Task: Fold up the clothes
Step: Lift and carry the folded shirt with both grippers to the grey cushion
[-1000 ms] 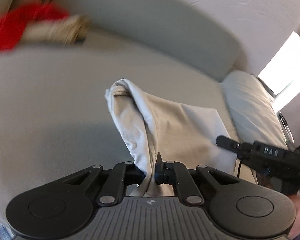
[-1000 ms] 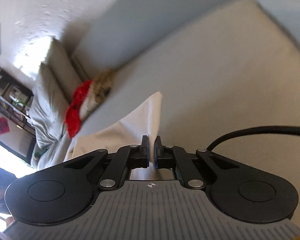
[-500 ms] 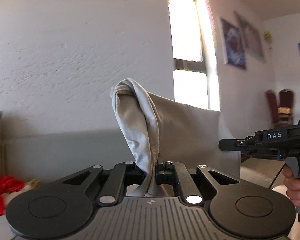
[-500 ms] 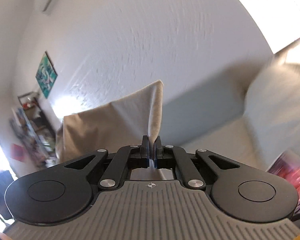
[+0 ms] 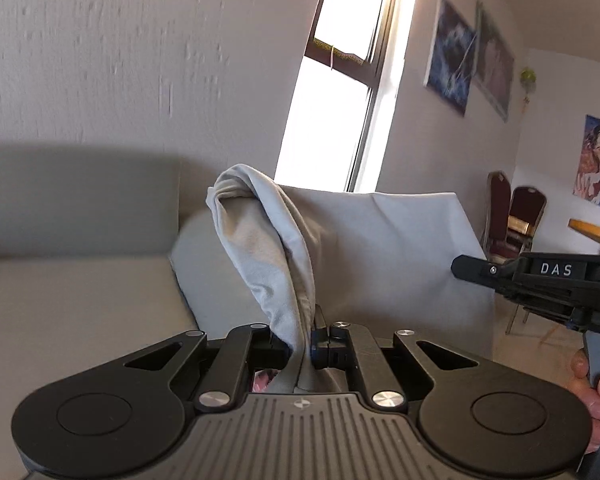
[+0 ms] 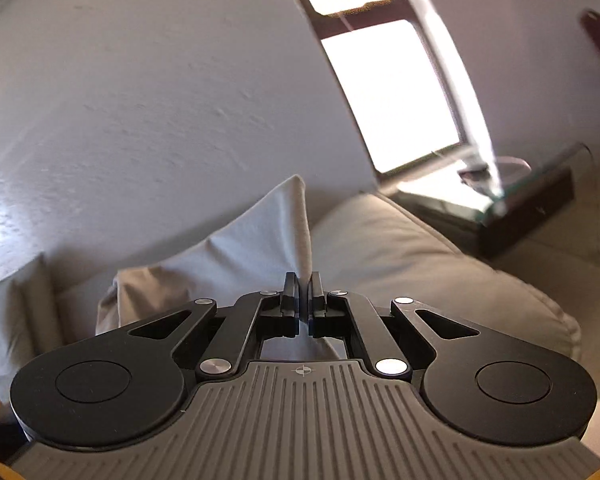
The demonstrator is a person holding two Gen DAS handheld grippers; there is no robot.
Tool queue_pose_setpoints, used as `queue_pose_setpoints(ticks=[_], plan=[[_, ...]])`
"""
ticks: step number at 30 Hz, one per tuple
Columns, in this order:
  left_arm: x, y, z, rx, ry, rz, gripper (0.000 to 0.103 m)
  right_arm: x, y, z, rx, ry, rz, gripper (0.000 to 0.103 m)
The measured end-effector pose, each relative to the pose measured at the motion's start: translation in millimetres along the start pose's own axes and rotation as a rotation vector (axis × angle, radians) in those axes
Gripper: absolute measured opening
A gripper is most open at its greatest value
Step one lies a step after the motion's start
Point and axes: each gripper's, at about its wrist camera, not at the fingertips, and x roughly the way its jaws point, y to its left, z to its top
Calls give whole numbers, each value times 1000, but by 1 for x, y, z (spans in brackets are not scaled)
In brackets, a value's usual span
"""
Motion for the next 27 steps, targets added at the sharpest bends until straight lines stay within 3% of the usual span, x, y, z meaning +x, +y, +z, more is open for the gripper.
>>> queue_pose_setpoints(ticks=[9, 10, 12, 13, 15, 16, 17, 21, 25, 27], plan=[[88, 18, 15, -18, 98, 20, 7, 63, -27, -16, -5, 62, -81, 3], [105, 21, 17, -14, 119, 32, 12, 76, -30, -17, -7, 65, -94, 3], [142, 29, 15, -4, 188, 77, 29, 106, -36, -19, -15, 81, -128, 3], [154, 38, 12, -14, 227, 116, 32, 124, -39, -20, -23, 95, -150, 4], [168, 61, 3, -51, 303, 214, 31, 162, -46, -24, -80, 169, -254, 20], [169, 70, 2, -69, 316, 256, 32, 179, -48, -25, -114, 213, -320, 31], [163, 76, 4, -86, 302, 283, 33, 187, -51, -24, -129, 236, -382, 36], [129, 86, 7, -98, 308, 293, 30, 157, -64, -15, -66, 150, -381, 46], [93, 77, 5, -87, 336, 193, 18, 130, -66, -14, -41, 211, -315, 46], [90, 58, -1, -33, 366, 131, 16, 117, -64, -17, -43, 252, -266, 44]])
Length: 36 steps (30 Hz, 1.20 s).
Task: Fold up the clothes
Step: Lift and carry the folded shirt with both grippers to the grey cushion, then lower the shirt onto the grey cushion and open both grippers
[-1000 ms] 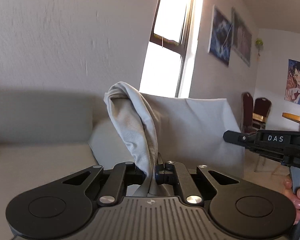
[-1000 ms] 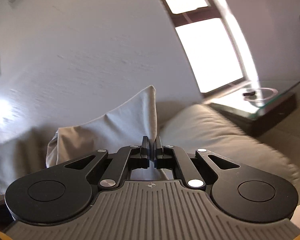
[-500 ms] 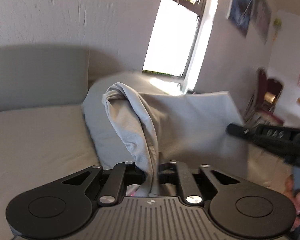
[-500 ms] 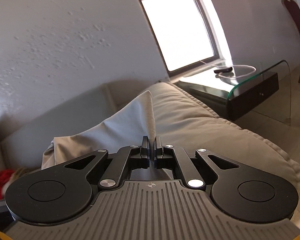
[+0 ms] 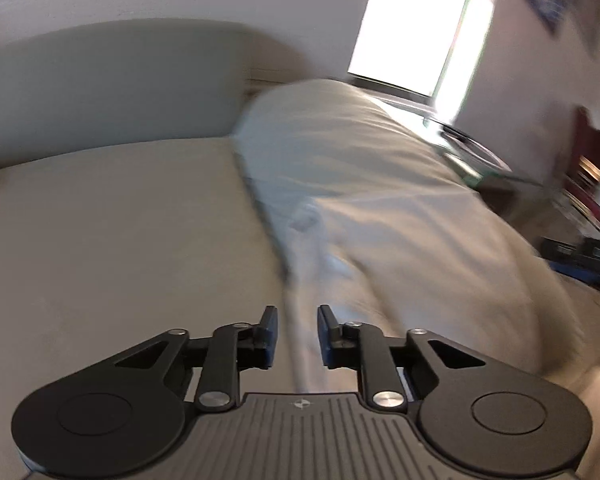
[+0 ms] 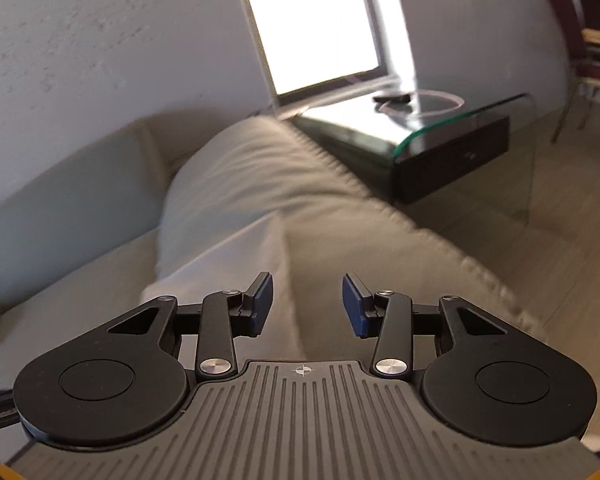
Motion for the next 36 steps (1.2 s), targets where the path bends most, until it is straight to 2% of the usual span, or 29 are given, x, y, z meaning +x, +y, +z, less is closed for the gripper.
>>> queue_pose_setpoints(ticks=[1, 2, 3, 4, 6, 7, 8, 12, 13, 15, 17, 18, 19, 20, 22, 23, 25, 29, 31, 36], plan=[[2, -11, -4, 37, 16, -16, 16, -1, 3, -4, -22, 19, 23, 37], [5, -23, -8, 72, 32, -23, 16, 2, 8, -8, -64, 47, 33, 19], [10, -31, -12, 96, 51, -23, 14, 4, 14, -13, -108, 76, 43, 9], [18, -33, -15, 98, 78, -10, 11, 7, 19, -18, -152, 105, 52, 5], [34, -29, -22, 72, 155, 39, 8, 19, 25, -26, -189, 165, 45, 5], [35, -26, -24, 65, 163, 51, 8, 25, 26, -29, -196, 190, 36, 5], [33, -25, -24, 64, 167, 61, 8, 29, 27, -32, -211, 204, 10, 0], [19, -22, -19, 49, 220, 117, 11, 20, 27, -29, -191, 201, -84, 0], [16, -20, -19, 36, 228, 134, 11, 16, 28, -25, -199, 196, -125, 8], [12, -21, -17, 10, 246, 150, 11, 7, 28, -17, -195, 202, -145, 14], [-7, -23, -14, -13, 229, 136, 19, -8, 27, -9, -157, 221, -107, 22], [-16, -25, -12, -21, 219, 130, 27, -17, 28, -6, -141, 230, -86, 29], [-24, -28, -11, -31, 210, 126, 36, -25, 32, -4, -140, 243, -68, 43], [-33, -31, -9, -42, 202, 124, 39, -31, 36, -2, -141, 258, -51, 49], [-48, -37, -5, -61, 190, 120, 50, -43, 46, 2, -142, 287, -17, 51], [-55, -39, -5, -70, 187, 121, 53, -50, 51, 4, -139, 308, -3, 54], [-66, -44, -4, -92, 180, 137, 65, -62, 61, 4, -132, 341, 6, 61], [-82, -53, -5, -101, 171, 157, 72, -92, 78, 2, -159, 377, 11, 68], [-89, -59, -6, -90, 166, 156, 79, -103, 84, -1, -175, 381, 12, 70], [-106, -71, -8, -67, 149, 156, 85, -124, 85, -5, -175, 390, -13, 70]])
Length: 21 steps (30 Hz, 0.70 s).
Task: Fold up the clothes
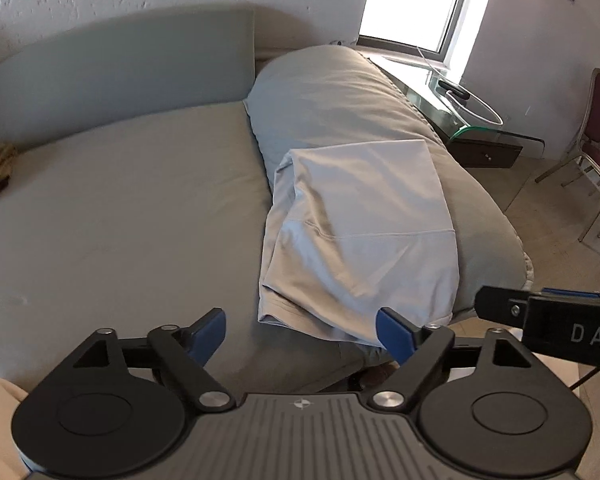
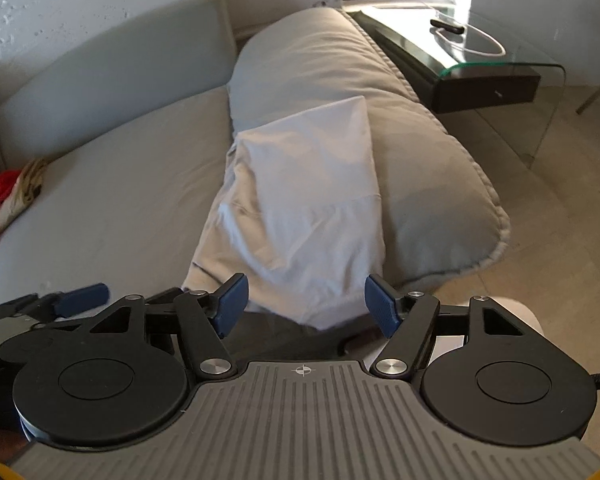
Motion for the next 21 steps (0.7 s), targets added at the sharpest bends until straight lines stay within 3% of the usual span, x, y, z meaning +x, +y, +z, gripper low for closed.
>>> queue_pose_setpoints(ticks=[8, 21], plan=[[-13, -6, -6, -13, 9, -31, 85, -24, -3, -16, -9, 7, -41, 72], [-18, -15, -9, 16, -26, -2, 85, -38, 1, -22, -57, -24, -94, 72]])
